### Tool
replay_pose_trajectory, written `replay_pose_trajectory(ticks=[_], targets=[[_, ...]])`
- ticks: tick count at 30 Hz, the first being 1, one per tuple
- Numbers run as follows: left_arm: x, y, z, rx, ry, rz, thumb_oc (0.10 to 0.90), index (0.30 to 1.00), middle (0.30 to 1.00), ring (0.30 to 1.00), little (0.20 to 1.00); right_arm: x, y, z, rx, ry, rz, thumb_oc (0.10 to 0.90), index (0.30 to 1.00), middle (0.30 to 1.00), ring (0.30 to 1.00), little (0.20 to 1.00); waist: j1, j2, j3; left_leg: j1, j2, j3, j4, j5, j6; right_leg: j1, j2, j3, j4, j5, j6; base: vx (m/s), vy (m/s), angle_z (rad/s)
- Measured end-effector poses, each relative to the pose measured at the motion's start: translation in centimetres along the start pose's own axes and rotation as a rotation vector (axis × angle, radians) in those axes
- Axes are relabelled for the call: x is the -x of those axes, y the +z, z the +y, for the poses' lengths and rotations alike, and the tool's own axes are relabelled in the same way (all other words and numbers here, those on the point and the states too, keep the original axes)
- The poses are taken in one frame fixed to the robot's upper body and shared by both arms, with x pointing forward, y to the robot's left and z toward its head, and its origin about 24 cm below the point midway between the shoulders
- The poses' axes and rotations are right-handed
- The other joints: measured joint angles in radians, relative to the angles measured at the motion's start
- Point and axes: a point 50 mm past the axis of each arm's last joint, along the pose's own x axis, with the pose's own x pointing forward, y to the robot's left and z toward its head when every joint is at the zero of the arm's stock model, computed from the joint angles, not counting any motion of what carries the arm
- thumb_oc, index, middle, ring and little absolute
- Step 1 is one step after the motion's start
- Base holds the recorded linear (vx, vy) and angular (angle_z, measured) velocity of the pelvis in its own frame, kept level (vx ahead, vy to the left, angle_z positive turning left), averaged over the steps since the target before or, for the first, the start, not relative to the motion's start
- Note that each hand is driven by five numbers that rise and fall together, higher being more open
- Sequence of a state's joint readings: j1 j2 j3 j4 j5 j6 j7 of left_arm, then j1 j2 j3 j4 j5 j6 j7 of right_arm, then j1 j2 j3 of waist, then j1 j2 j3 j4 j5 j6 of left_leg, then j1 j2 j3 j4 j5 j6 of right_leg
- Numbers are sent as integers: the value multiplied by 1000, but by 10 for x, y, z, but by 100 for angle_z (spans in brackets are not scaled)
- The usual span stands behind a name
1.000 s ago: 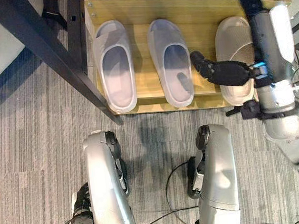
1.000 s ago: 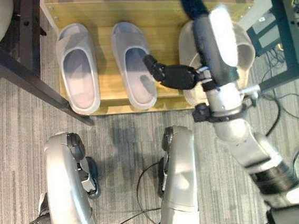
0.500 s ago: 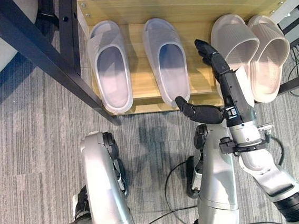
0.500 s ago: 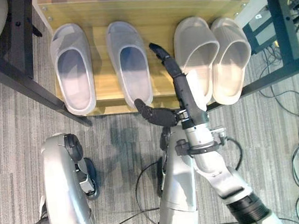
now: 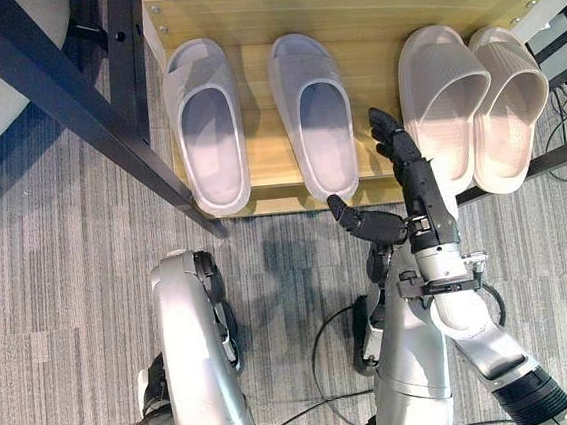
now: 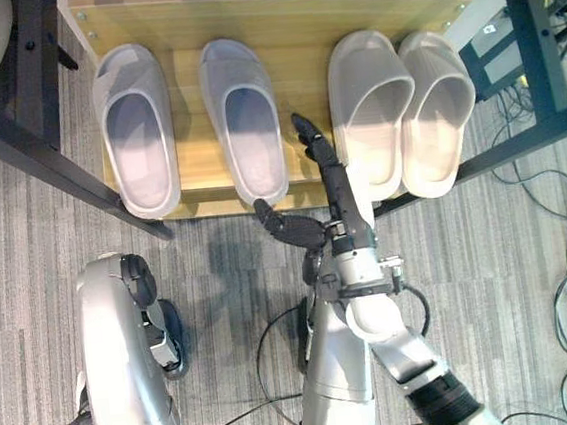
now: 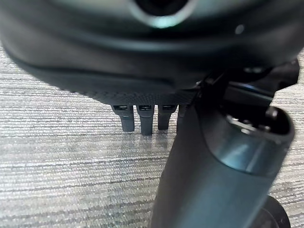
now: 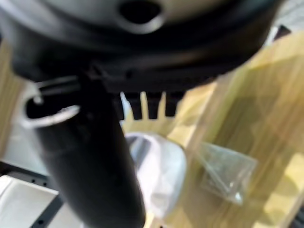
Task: Arrange the slippers neatly on the shoe rack.
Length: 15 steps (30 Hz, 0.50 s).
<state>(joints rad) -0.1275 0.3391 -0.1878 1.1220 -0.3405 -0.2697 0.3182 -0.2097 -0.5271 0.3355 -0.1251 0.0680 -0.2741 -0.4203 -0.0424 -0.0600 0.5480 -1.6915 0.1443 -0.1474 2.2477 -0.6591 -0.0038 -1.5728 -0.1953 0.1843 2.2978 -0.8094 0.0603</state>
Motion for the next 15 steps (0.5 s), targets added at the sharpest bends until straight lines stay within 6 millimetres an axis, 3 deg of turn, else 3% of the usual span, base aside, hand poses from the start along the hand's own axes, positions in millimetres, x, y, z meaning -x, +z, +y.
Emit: replay_pose_trajectory(ticks=[5,15], targets=[[-1,1,-1,-6,3,7,800,900,900,900,900,-6,-1,10,-120,3,32,800,900,900,900,900,-3,0,0,2,0,1,-2,0,0,-1,1,0,1,0,0,0,0,0],[-2,2,-1,-9,4,14,800,900,900,900,900,-17,-2,11,-139,-30,28,800,900,900,900,900,0,0,0,3,0,1,-4,0,0,-2,1,0,1,0,0,0,0,0]])
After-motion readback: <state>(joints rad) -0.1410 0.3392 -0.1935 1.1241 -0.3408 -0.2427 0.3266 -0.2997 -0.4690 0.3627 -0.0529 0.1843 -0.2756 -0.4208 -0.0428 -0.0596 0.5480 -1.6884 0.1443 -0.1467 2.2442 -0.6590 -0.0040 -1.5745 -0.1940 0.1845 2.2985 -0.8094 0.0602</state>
